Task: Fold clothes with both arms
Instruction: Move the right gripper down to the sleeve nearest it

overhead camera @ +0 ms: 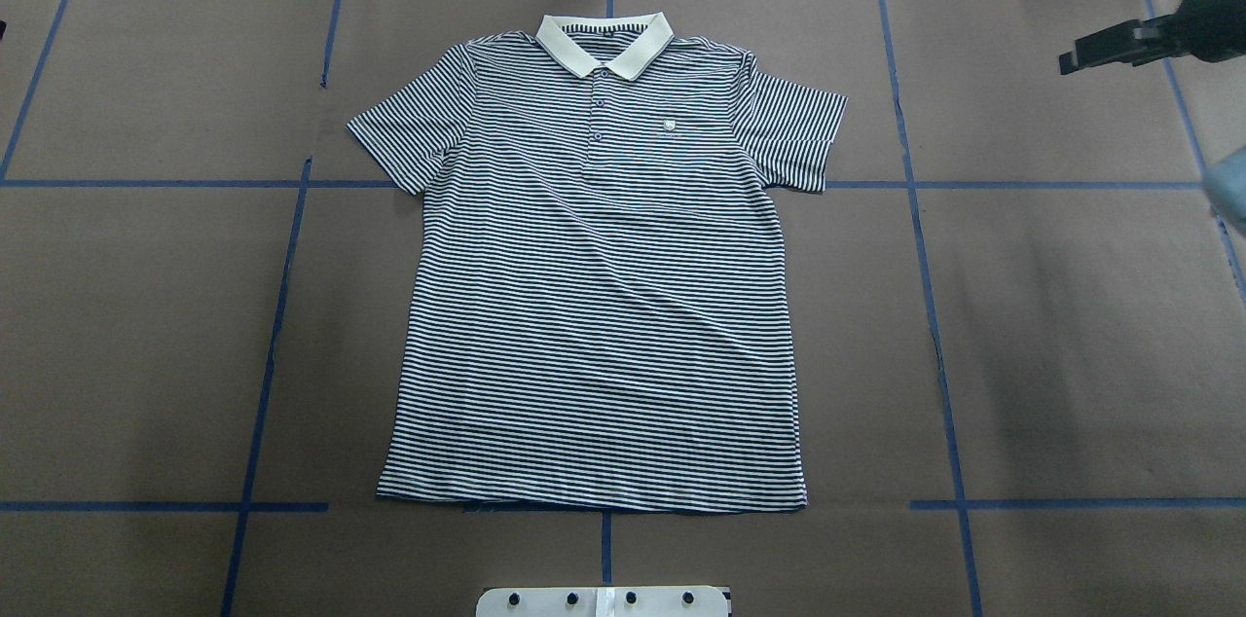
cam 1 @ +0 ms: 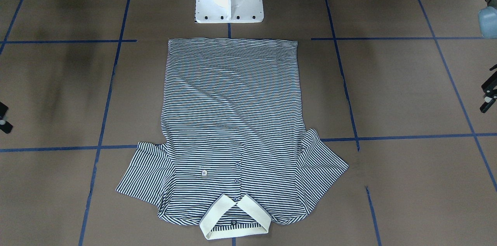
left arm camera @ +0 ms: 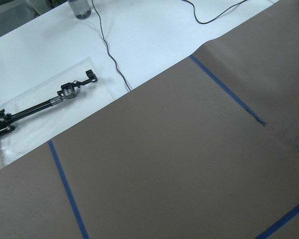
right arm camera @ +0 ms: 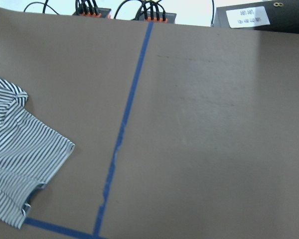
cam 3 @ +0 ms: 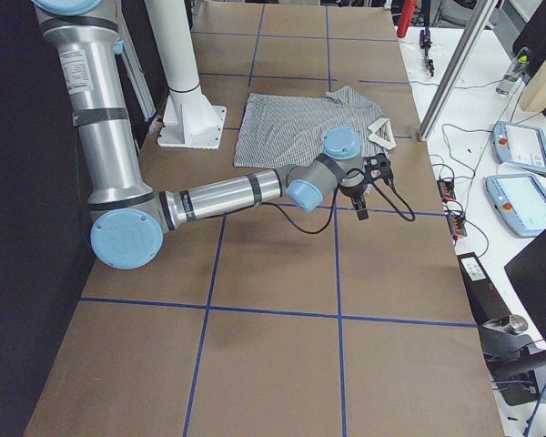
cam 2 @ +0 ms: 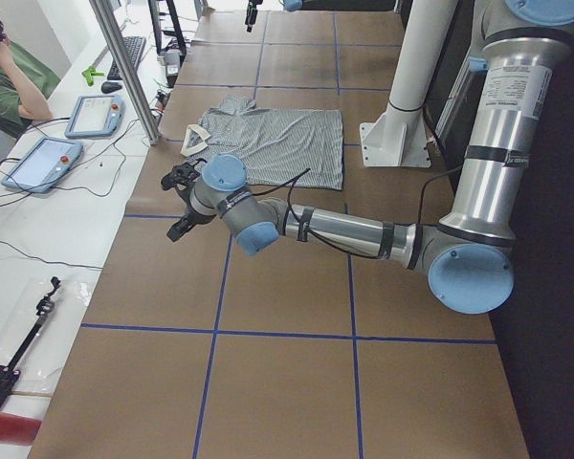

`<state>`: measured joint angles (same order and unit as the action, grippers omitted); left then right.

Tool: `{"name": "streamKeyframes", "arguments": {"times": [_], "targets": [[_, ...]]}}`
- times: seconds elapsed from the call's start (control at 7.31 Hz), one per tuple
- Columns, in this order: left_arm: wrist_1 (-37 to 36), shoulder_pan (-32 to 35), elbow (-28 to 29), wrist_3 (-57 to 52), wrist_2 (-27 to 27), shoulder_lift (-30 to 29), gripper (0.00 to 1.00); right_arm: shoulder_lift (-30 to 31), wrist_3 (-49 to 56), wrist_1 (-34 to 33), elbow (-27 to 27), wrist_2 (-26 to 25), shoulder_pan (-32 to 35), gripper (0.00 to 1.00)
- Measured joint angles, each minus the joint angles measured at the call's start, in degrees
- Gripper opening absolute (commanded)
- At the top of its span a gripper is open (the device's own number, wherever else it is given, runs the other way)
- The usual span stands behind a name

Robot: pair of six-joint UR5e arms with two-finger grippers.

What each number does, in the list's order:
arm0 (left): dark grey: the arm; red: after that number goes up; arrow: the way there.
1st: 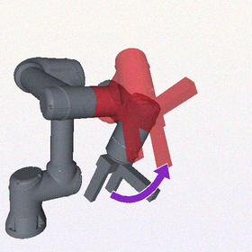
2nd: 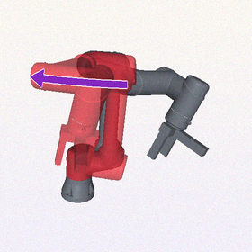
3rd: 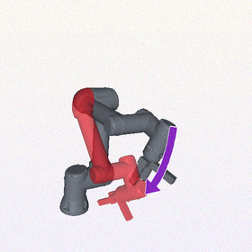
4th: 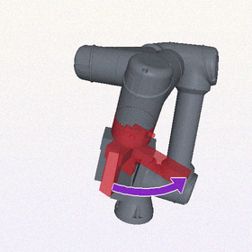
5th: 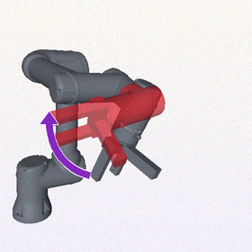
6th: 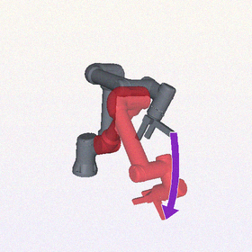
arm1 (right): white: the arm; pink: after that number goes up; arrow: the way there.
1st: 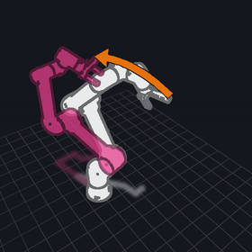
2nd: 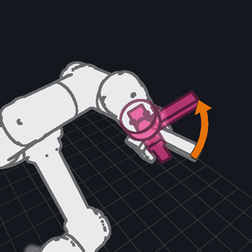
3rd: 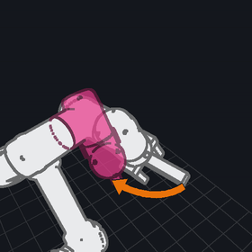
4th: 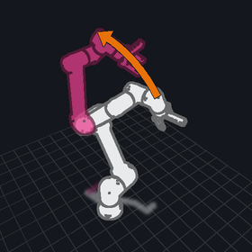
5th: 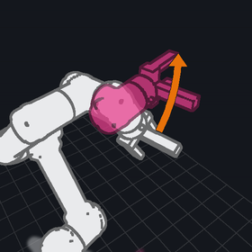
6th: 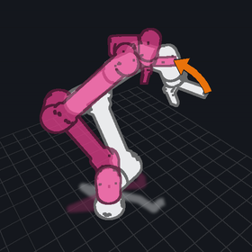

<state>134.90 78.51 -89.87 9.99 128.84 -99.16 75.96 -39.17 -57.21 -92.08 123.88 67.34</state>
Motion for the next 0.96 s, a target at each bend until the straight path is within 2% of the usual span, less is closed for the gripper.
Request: {"name": "streamKeyframes", "arguments": {"times": [0.27,0.55,0.68,0.96], "targets": [[0.2,-0.4,-0.1,0.3,0.0,-0.1,1.0,-10.7,-12.9,3.5,8.8,-9.4,-8.9,0.71],[0.2,-0.5,-0.1,0.4,0.0,-0.2,1.0,-17.3,-16.9,9.3,19.6,-13.6,-13.2,0.62],[0.2,-0.5,-0.2,0.4,0.0,-0.2,1.0,-19.1,-17.4,10.8,23.3,-15.1,-14.6,0.59],[0.2,-0.5,-0.2,0.4,0.0,-0.2,1.0,-20.4,-17.6,11.5,26.6,-17.4,-16.7,0.55]]}}
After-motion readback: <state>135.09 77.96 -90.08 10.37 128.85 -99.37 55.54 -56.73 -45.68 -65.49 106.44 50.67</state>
